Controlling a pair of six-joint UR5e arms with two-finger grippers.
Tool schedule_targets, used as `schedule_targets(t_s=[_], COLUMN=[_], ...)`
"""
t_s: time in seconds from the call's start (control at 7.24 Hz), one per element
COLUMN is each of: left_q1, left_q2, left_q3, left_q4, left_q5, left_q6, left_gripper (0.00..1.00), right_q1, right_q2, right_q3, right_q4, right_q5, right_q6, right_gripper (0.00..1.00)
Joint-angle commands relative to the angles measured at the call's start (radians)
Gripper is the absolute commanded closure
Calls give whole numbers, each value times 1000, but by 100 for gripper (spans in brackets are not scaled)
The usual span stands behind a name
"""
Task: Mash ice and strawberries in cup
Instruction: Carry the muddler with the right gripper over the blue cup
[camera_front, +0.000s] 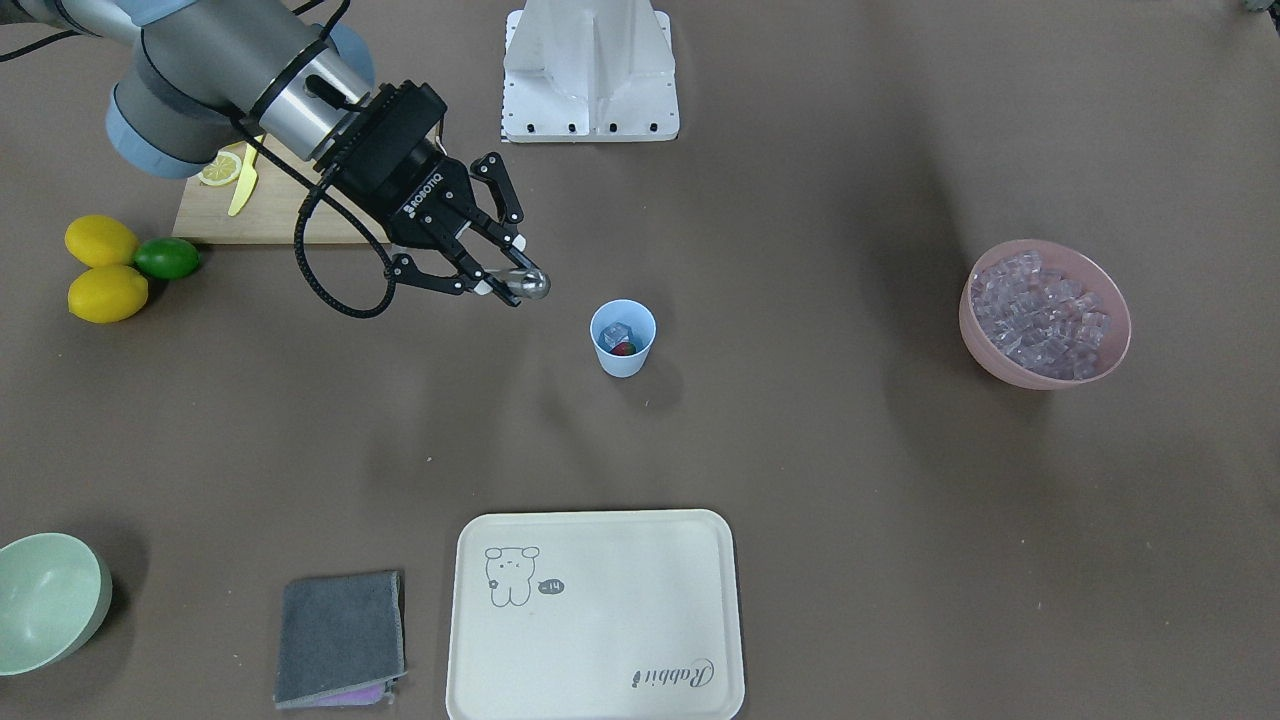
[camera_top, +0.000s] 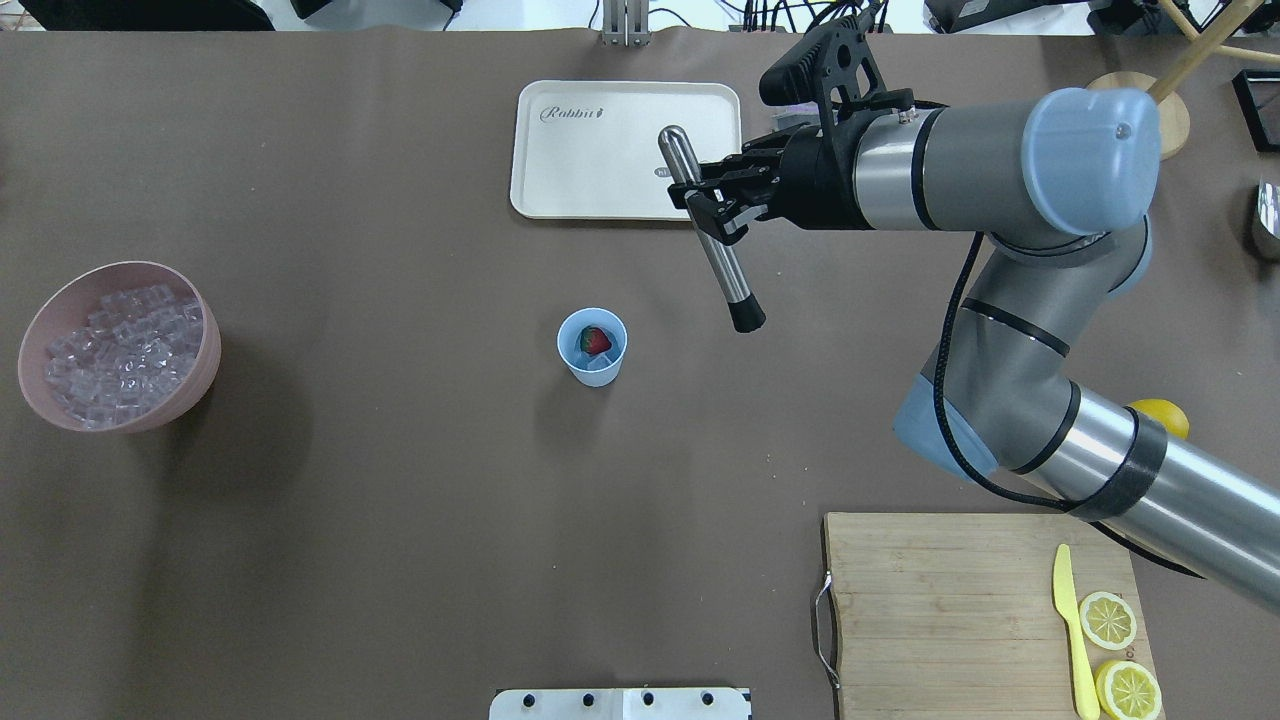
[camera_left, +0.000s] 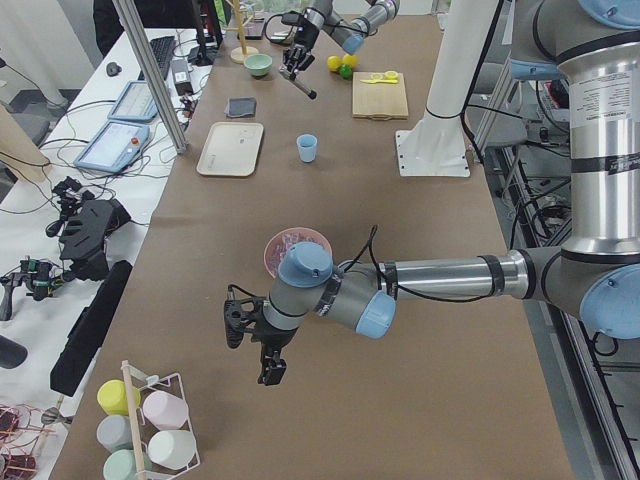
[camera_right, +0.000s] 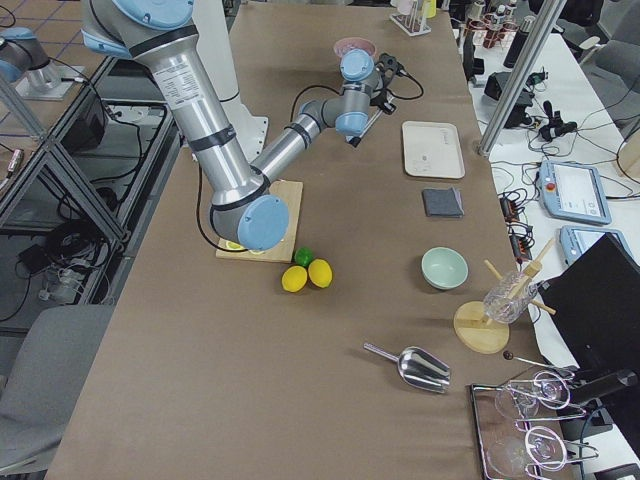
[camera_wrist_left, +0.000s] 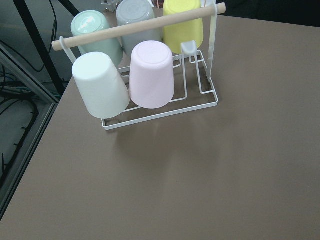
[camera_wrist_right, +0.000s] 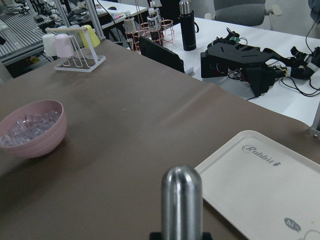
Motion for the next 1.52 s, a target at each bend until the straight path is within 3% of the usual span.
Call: schedule_targets(t_s=[0.0, 0.14, 0.69, 0.97, 1.1, 1.38], left_q1=[-2, -2, -3, -3, -3, -3], left_q2=[0, -6, -18, -17, -18, -35], left_q3=[25, 42, 70, 79, 85, 110], left_q4=[0, -2, 1, 1, 1, 1], left_q5=[-2, -2, -2, -2, -2, -2], left_q6=[7, 9, 9, 9, 9, 9], left_gripper=[3, 3, 3, 3, 3, 3], right_q1=[-103, -160, -179, -304, -361, -371], right_q2=[26, 35, 29, 57, 81, 81], right_q3=[-57, -88, -61, -78, -93, -108], right_q4=[173, 221, 219, 209, 210, 203], right_q5=[-147, -280, -581, -742, -801, -835], right_q6=[127, 131, 99, 83, 39, 10], right_gripper=[100, 100, 100, 100, 100, 100])
